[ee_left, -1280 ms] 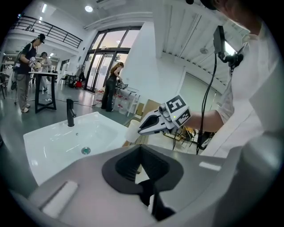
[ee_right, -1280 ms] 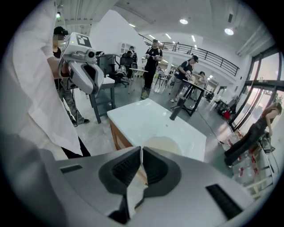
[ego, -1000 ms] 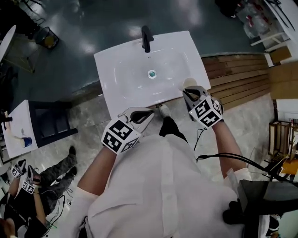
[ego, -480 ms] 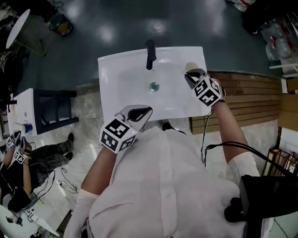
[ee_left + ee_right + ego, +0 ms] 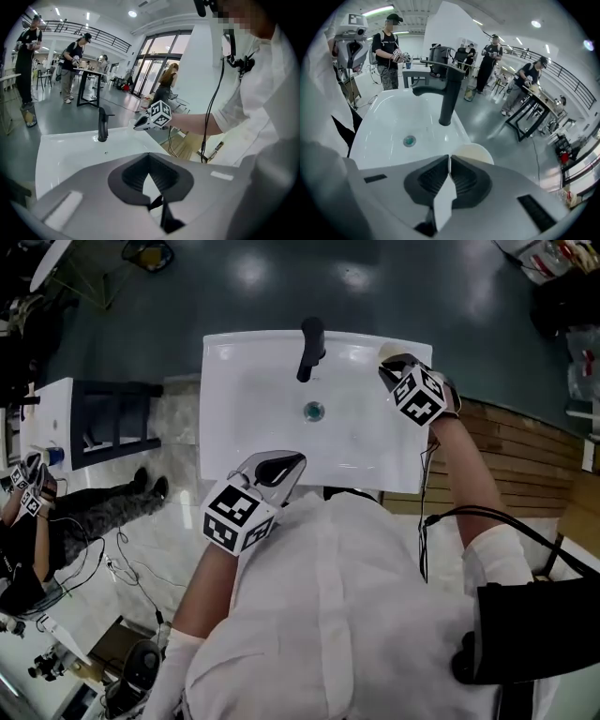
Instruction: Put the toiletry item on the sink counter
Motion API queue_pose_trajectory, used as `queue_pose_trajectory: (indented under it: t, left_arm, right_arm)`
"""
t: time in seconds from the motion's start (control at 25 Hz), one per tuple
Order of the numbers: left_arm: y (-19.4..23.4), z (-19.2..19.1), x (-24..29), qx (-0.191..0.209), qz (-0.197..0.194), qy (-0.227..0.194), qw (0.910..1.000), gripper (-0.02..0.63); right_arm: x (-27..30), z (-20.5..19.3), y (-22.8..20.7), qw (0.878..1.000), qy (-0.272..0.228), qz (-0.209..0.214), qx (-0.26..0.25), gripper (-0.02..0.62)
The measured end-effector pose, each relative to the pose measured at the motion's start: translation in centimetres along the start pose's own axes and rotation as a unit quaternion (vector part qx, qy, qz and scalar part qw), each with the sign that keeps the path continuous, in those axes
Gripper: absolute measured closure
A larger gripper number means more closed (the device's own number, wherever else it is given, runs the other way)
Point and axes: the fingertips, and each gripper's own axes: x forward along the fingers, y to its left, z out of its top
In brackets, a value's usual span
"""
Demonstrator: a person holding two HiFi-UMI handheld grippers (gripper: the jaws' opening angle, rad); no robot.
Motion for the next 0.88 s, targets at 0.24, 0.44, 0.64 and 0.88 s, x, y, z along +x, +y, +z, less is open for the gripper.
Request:
queue_pose_trajectory:
  t: [0.24, 0.44, 0.64, 0.88]
  left_arm:
    - [0.2, -0.4, -0.1, -0.022, 0.024, 0.000, 0.9995, 0.600]
    - [0.1, -0.5, -0.4, -0.030, 0.039, -0.004, 0.9988, 0.600]
    - [0.1, -1.0, -0.6, -0.034, 0.050, -0.004, 0.9981, 0.600]
    - [-0.5, -1.3, -0.3, -0.031, 0.052, -0.006, 0.9982, 0.600]
  right_arm:
    - [1.9, 0.3, -0.4, 0.999, 0.012, 0.027, -0.035, 0.578]
    - [2.2, 0.3, -0.5, 0.998, 0.016, 0.045, -0.048, 0.578]
    - [2.4, 0.4, -0.3, 0.997, 0.013, 0.050, -0.049, 0.577]
    - [1.9, 0.8, -0.5, 0.998, -0.002, 0.042, -0.046, 0.517]
